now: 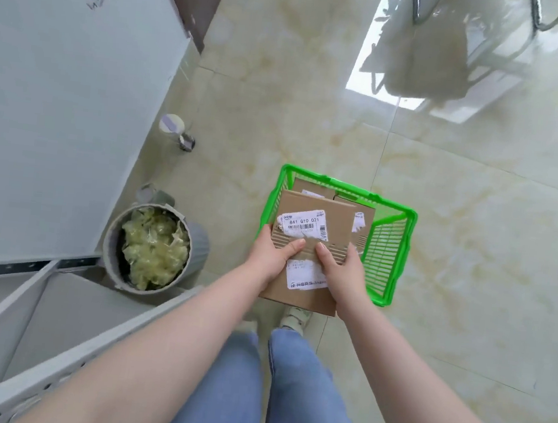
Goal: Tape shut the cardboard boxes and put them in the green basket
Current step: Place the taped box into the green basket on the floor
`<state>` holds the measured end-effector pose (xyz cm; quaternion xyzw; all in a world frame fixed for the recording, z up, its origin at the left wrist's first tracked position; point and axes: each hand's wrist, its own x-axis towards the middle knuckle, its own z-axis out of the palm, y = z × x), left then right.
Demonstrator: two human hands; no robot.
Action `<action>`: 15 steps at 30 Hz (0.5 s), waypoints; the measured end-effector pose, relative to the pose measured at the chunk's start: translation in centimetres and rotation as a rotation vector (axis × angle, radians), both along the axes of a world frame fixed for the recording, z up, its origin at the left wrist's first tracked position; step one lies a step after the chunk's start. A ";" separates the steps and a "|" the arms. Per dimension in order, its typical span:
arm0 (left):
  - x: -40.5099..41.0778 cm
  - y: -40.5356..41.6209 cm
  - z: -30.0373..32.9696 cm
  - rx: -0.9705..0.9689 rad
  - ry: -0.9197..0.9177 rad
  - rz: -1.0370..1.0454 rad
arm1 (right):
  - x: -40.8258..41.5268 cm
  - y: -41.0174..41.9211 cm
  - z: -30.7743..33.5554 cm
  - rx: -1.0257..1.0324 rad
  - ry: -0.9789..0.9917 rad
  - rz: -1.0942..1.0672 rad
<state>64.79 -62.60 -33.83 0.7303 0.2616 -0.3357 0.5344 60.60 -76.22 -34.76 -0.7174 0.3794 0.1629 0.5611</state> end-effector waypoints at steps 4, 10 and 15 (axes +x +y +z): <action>3.7 -1.0 -6.2 -0.003 0.007 -0.008 | 3.8 -0.8 -6.1 0.015 0.024 -0.010; 8.9 -2.1 -17.1 0.045 -0.043 -0.203 | 8.5 -2.6 -16.9 0.015 0.044 -0.062; 11.3 -2.7 -23.9 0.077 -0.052 -0.217 | 10.5 -3.0 -23.5 0.008 0.043 -0.085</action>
